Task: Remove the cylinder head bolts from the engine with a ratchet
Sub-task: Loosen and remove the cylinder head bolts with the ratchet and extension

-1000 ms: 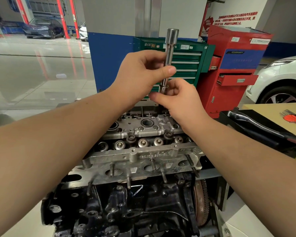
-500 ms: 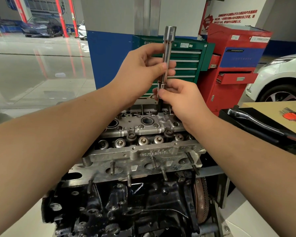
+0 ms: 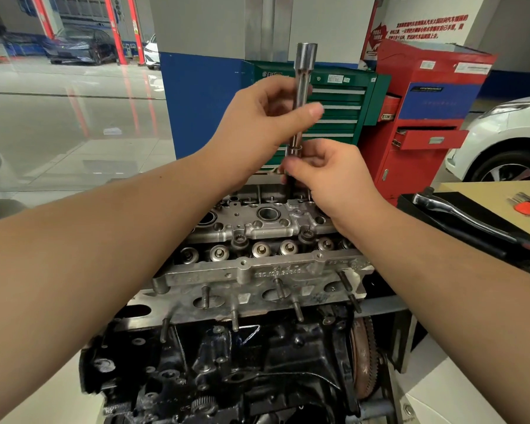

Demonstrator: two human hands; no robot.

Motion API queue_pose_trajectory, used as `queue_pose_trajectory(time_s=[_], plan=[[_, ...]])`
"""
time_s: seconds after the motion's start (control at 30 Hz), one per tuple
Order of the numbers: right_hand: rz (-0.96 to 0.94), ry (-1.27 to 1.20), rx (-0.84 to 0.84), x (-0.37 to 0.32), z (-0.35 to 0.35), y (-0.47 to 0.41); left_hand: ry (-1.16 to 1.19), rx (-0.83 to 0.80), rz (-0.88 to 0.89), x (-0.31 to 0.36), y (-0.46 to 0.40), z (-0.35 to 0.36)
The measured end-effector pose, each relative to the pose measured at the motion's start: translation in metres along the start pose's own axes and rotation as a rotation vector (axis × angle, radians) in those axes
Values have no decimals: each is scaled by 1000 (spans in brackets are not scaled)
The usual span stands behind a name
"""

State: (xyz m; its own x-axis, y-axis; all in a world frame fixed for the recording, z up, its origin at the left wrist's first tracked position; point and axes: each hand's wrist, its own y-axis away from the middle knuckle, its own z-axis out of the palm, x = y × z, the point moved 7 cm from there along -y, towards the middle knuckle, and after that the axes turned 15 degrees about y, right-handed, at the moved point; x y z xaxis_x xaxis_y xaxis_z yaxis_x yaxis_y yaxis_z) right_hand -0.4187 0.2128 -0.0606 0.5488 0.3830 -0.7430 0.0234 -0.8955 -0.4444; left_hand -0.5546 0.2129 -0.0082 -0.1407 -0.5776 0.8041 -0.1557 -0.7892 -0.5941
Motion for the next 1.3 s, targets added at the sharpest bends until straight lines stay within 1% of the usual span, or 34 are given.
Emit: queue_pose_trajectory(time_s=[0.07, 0.1, 0.23, 0.33, 0.43, 0.53, 0.63, 0.7, 0.77, 0.83, 0.87, 0.93, 1.07, 1.17, 1.3], plan=[[24, 74, 64, 1, -3, -1, -75, 35, 29, 1, 0, -2], [31, 85, 81, 1, -4, -1, -74, 39, 34, 1, -1, -4], [5, -63, -12, -2, 3, 0, 11, -34, 8, 0, -1, -2], [-9, -50, -59, 0, 4, 0, 61, -23, 7, 2, -1, -2], [16, 44, 9, 3, 1, -2, -30, 26, 42, 4, -1, -5], [28, 99, 95, 1, -2, -2, -42, 29, 24, 2, -2, -5], [-1, -15, 11, -4, 1, 0, -124, -3, 47, 0, -3, -3], [2, -65, -48, -3, 3, 1, -94, -12, 30, -2, -3, -2], [-22, 31, -65, -4, 5, 1, -69, 7, 19, -4, -3, -2], [-49, 194, -6, -7, 5, -1, -87, 36, 27, -4, -2, -2], [-43, 220, 19, -8, 4, -2, -93, 56, 33, -4, -2, -3], [-23, 182, 32, -10, 3, -2, -89, 66, 42, -4, -2, -4], [-3, 21, -10, -4, 5, 1, -36, 20, 20, -4, -3, -4], [1, 41, -23, 1, 4, 0, 30, -9, 7, -3, -1, 0], [24, 169, 104, -1, -4, -1, -71, 28, 26, 1, 0, -1]])
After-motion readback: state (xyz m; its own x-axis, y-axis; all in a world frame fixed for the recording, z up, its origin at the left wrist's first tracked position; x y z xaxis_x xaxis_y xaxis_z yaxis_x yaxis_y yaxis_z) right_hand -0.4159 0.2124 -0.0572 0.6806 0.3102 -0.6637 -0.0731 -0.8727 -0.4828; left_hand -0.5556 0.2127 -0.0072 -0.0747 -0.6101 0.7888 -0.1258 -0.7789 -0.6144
